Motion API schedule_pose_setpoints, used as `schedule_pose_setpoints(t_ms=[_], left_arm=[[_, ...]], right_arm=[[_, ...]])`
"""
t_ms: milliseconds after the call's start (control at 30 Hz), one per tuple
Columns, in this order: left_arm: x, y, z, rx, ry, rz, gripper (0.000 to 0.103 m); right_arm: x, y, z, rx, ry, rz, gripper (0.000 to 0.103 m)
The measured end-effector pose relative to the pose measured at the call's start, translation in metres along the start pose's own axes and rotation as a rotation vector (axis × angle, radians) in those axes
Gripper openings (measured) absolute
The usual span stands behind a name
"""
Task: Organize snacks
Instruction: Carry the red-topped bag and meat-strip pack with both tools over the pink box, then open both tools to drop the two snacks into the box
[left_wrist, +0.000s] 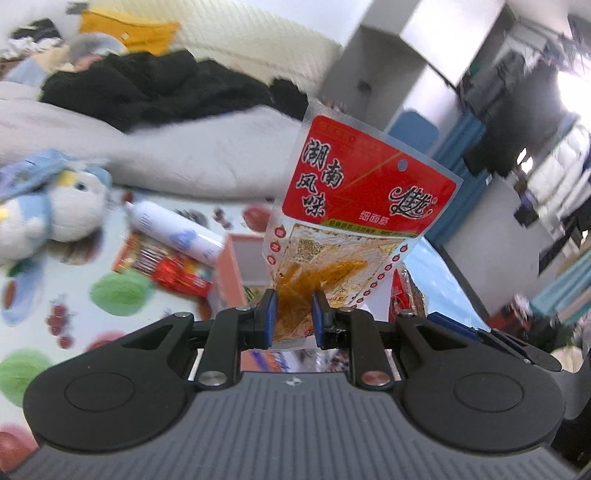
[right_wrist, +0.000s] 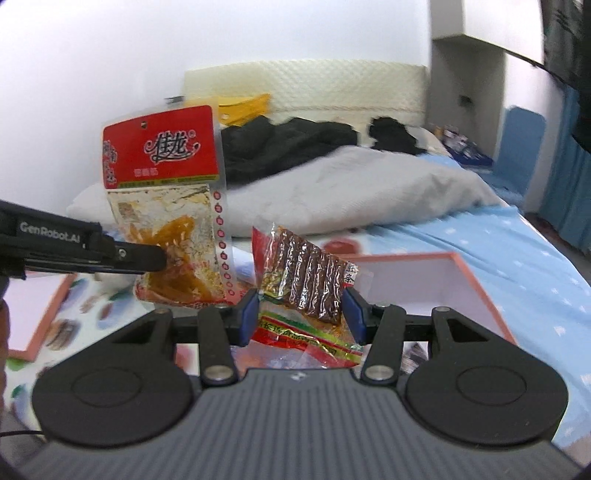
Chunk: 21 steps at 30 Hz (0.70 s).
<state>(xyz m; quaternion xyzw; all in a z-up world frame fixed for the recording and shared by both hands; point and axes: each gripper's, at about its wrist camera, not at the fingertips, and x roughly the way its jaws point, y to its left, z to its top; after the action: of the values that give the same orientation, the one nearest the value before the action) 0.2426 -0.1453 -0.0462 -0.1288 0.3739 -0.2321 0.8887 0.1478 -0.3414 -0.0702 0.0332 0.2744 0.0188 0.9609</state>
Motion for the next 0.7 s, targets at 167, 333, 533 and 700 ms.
schedule_pose_setpoints(t_ms=[167, 333, 533, 700], left_arm=[[0.052, -0.025, 0.002, 0.032, 0.107, 0.0, 0.023], [0.099, -0.035, 0.005, 0.047, 0.17, 0.011, 0.023], [0.143, -0.032, -0.001, 0.068, 0.233, 0.062, 0.024], [0.153, -0.028, -0.009, 0.1, 0.265, 0.089, 0.026]], right_arm=[[0.02, -0.045, -0.017, 0.057, 0.044, -0.047, 0.052], [0.043, -0.074, -0.031, 0.074, 0.081, -0.069, 0.052], [0.073, -0.091, -0.041, 0.099, 0.083, -0.054, 0.055], [0.092, -0.095, -0.055, 0.124, 0.106, -0.031, 0.058]])
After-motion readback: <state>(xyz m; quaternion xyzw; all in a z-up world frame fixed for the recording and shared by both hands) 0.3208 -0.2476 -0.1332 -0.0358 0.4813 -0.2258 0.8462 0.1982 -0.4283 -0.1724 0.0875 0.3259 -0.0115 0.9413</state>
